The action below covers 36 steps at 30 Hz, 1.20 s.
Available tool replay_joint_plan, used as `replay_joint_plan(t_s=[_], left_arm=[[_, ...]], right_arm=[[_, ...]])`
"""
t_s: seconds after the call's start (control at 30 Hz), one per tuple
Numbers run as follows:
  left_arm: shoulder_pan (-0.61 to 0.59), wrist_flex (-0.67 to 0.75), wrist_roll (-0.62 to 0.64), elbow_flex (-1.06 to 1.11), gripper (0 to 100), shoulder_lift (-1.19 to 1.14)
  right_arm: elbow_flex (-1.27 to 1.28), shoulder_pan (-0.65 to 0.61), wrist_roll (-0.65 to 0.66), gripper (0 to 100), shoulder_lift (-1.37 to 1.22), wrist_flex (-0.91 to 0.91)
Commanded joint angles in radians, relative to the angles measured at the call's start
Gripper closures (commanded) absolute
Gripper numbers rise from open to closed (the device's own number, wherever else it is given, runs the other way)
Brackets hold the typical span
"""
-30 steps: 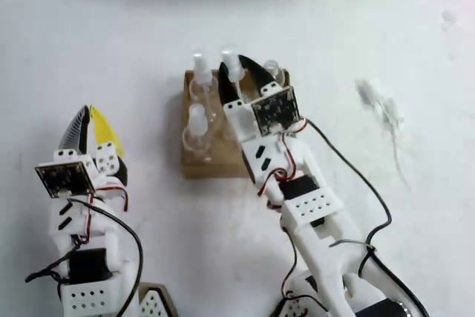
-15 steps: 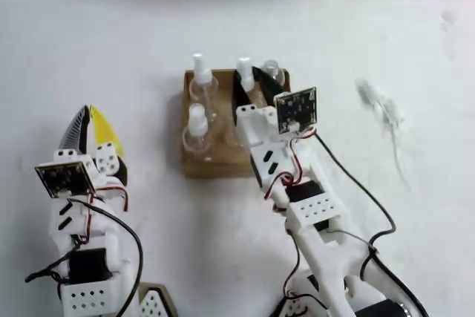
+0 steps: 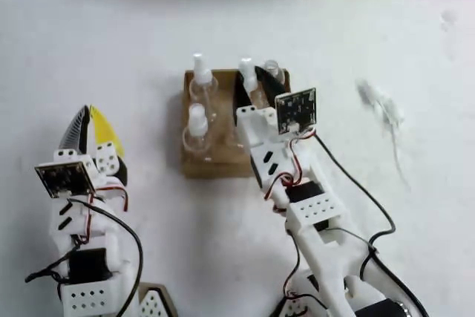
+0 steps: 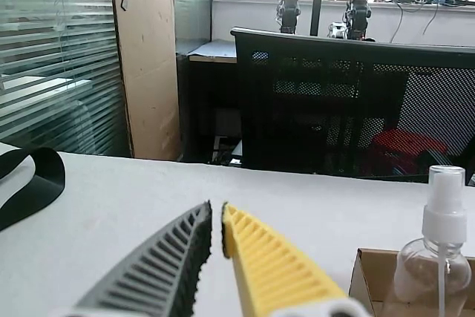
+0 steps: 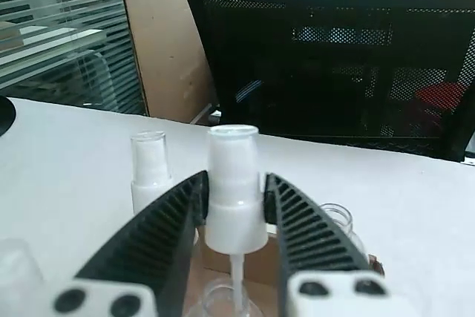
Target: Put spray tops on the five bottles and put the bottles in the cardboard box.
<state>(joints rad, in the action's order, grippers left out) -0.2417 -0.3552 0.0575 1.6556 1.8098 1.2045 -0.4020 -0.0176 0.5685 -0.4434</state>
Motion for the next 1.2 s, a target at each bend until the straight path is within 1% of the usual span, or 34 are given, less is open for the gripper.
replay_joint_plan(t_s=[0.0, 0.13, 1.07, 1.17], left_arm=[[0.002, 0.028, -0.012, -0.018, 97, 0.015], [0.002, 0.029, -0.012, -0.018, 97, 0.015], [0.002, 0.031, -0.012, -0.018, 97, 0.015], [0.002, 0.031, -0.012, -0.018, 97, 0.015]], right_arm=[[-0.002, -0.012, -0.006, 88.0, 0.004, -0.013], [0.023, -0.038, -0.005, 87.9, 0.013, -0.015], [0.018, -0.038, -0.005, 87.8, 0.016, -0.019], [0.005, -0.036, -0.005, 87.8, 0.045, 0.005]])
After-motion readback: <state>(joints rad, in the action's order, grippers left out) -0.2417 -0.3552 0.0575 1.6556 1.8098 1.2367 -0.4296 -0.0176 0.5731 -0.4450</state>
